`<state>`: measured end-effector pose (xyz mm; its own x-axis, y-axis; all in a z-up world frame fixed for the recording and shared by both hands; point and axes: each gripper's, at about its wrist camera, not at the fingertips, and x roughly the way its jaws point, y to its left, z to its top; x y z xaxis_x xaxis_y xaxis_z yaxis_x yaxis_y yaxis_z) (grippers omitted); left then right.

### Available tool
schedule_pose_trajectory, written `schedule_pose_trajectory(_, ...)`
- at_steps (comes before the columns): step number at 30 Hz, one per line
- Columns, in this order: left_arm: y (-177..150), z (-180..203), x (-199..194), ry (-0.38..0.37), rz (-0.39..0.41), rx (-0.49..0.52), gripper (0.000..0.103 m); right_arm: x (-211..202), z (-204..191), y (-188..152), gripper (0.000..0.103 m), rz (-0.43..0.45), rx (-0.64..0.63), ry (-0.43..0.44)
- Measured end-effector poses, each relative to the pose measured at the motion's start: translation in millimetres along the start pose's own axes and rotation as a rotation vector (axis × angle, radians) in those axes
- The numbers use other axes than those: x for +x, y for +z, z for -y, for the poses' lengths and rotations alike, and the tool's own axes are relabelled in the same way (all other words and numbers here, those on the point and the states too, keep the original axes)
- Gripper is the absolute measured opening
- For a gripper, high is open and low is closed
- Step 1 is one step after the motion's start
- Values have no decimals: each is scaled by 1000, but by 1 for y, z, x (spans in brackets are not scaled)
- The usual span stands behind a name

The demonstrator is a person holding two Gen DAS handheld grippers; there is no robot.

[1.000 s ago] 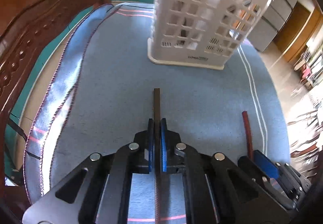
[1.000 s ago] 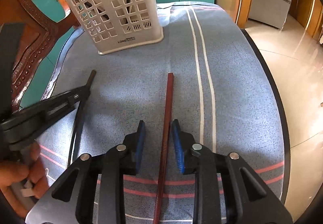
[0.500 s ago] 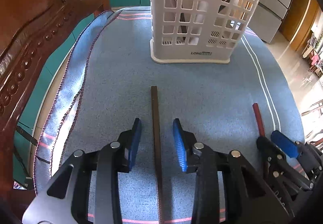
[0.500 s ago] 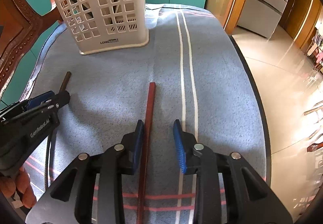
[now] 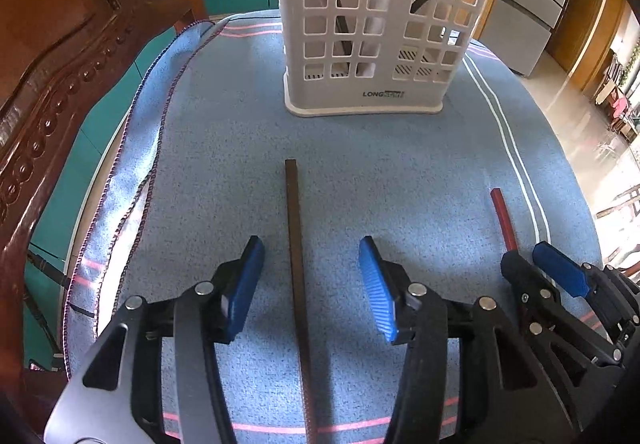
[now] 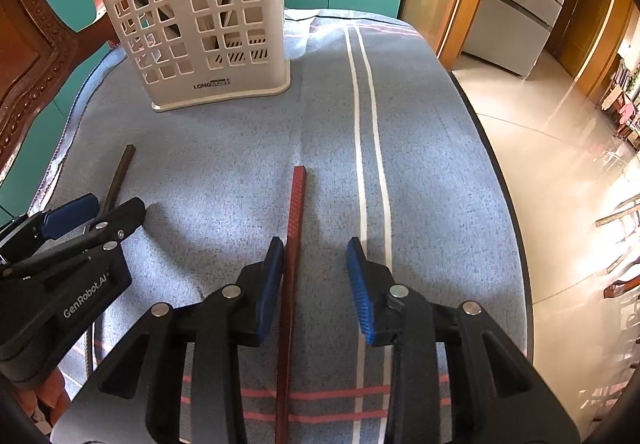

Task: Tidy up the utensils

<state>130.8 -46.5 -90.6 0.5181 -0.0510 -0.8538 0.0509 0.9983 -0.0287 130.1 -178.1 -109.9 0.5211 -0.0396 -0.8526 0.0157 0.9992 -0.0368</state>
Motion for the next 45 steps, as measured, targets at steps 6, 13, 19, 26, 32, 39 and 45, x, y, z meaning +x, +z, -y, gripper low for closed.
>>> schedule_pose_trajectory(6, 9, 0, 13, 6, 3, 6, 52, 0, 0, 0, 34, 0, -3, 0)
schedule_pose_trajectory(13, 9, 0, 11, 5, 2, 7, 52, 1, -1, -1, 34, 0, -4, -1)
schedule_pose_trajectory(19, 9, 0, 11, 4, 2, 7, 53, 1, 0, -1, 34, -1, -5, 1)
schedule_pose_trajectory(26, 9, 1, 12, 3, 1, 5, 52, 0, -1, -1, 34, 0, -6, 2)
schedule_pose_trajectory(32, 12, -1, 15, -3, -2, 2, 52, 1, -1, 0, 34, 0, -2, 5)
schedule_pose_trajectory(39, 14, -4, 17, -5, -3, 2, 52, 2, -2, 0, 34, 3, -1, 0)
schedule_pose_trajectory(45, 13, -3, 17, -4, -3, 2, 52, 1, -2, 0, 34, 5, -1, -3)
